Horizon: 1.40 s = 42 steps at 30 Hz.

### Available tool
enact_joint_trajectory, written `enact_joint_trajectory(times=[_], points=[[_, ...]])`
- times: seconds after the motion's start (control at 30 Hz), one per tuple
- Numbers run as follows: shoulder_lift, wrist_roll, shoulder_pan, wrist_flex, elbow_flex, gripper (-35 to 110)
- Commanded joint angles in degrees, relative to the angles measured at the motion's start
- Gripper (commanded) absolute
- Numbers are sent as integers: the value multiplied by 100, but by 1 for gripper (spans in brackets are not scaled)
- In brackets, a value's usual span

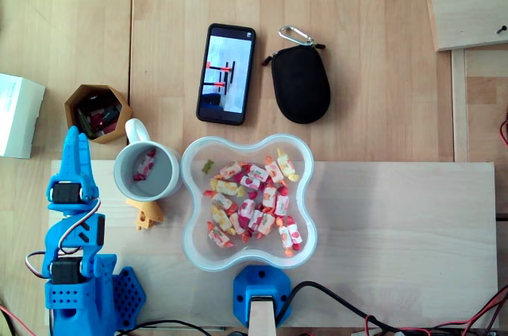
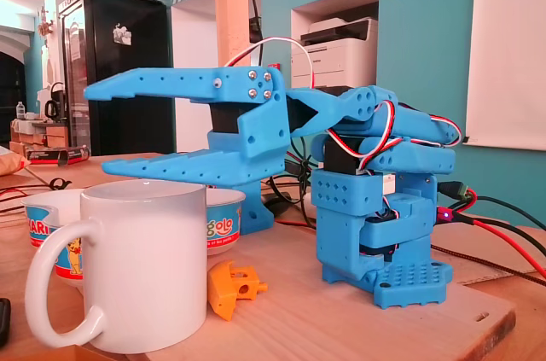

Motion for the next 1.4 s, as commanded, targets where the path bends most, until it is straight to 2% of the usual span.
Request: enact_joint_trajectory(times=[0.0,1.37], points=[[299,44,-79,-35,-185,18],[299,62,-79,-35,-193,19]])
